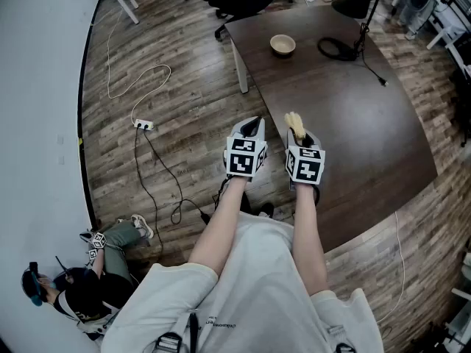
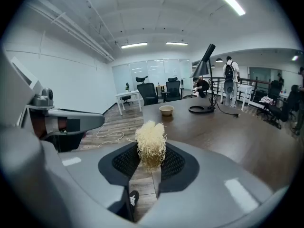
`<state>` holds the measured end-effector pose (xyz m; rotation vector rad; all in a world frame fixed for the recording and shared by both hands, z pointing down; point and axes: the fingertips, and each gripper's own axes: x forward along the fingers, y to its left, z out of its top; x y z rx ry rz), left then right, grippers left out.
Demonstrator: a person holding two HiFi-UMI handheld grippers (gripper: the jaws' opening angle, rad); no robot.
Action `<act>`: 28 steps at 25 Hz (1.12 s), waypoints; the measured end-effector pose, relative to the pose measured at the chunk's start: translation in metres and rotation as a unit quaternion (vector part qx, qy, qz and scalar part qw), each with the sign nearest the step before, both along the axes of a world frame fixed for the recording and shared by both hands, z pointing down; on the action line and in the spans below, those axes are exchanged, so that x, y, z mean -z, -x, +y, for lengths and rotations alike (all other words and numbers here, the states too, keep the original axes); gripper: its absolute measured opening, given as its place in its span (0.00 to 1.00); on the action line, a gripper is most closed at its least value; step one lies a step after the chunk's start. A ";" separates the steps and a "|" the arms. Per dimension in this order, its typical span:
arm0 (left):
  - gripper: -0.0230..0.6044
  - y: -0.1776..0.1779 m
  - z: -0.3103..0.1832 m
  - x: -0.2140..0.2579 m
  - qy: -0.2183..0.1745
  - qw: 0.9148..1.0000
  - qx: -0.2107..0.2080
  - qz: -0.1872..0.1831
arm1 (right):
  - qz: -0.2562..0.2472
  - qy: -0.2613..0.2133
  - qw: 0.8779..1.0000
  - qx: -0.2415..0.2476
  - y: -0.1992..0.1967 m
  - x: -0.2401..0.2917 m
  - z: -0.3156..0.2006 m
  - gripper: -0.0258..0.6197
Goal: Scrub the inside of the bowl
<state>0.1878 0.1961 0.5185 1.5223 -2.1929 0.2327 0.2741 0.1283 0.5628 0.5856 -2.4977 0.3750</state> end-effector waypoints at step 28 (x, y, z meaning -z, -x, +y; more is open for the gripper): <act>0.04 0.139 -0.057 -0.012 -0.001 0.998 -0.051 0.044 | -0.005 0.036 0.999 -0.033 0.143 -0.009 -0.042 0.23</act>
